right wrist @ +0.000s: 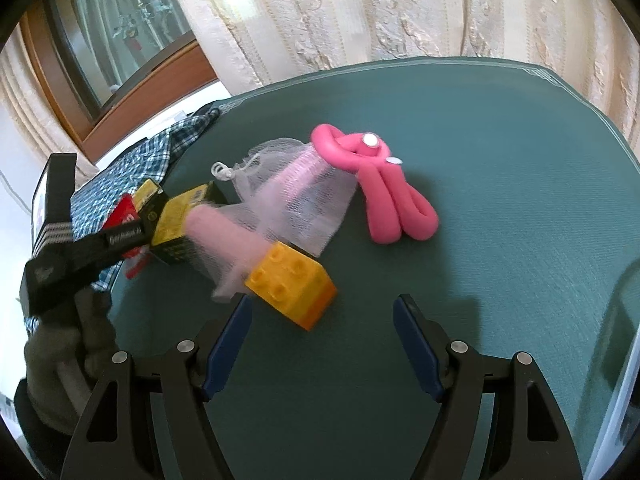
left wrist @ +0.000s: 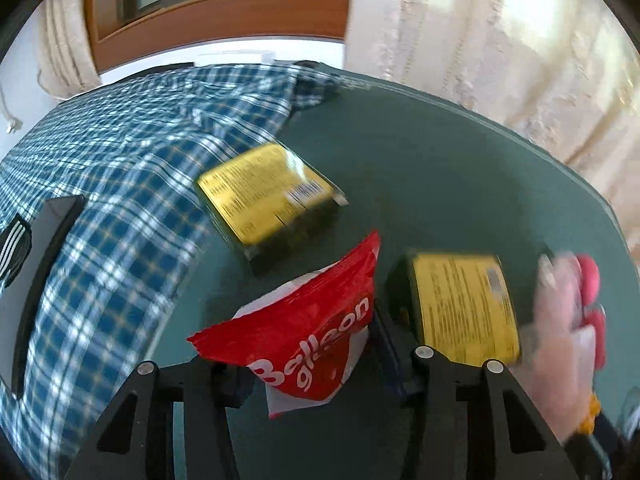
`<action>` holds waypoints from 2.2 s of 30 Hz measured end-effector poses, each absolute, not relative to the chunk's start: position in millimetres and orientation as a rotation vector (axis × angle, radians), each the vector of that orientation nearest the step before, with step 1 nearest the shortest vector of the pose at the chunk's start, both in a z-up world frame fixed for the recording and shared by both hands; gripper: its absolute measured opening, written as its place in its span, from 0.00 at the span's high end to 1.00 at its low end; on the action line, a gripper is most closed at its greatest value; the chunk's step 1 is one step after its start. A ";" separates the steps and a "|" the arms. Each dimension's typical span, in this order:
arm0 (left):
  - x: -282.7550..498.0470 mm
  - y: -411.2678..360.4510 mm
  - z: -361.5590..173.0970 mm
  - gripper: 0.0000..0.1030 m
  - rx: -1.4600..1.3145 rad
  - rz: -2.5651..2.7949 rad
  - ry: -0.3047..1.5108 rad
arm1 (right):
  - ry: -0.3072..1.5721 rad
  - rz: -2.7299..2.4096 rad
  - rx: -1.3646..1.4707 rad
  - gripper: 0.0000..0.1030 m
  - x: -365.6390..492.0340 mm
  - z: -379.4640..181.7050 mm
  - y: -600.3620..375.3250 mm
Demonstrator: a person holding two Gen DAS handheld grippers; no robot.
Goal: Organize objects
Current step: 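Grasp the yellow-orange toy block with the right tool while the left tool holds the packet, then drop the packet and toy block into the basin from both tools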
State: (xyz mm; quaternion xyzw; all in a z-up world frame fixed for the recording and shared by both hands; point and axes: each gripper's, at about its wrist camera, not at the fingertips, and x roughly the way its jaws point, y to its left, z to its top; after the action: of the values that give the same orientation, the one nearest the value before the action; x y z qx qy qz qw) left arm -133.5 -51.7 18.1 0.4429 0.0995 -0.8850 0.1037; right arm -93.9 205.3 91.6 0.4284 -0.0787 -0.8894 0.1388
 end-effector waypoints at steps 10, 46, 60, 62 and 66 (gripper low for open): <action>-103.3 -38.5 18.0 0.50 1.343 -2.674 0.283 | -0.211 -2.577 1.221 0.36 -103.6 79.5 203.8; -48.2 20.0 43.3 0.50 1.387 -2.877 0.165 | -0.311 -2.640 1.092 0.56 -21.1 111.4 263.3; -30.3 105.6 62.9 0.50 1.421 -3.047 -0.019 | -0.410 -2.760 0.996 0.56 21.2 133.1 327.3; -28.3 119.1 64.2 0.50 1.441 -3.076 -0.040 | -0.427 -2.794 0.987 0.56 28.3 136.6 342.6; -22.8 151.7 65.8 0.50 1.485 -3.136 -0.101 | -0.468 -2.872 0.978 0.55 44.1 139.7 375.9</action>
State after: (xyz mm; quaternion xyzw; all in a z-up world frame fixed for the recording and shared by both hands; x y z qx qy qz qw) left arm -22.8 151.7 65.8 0.4220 -0.0287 -0.8911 -0.1644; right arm 44.1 375.9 139.7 0.3185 -0.1523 -0.9349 0.0357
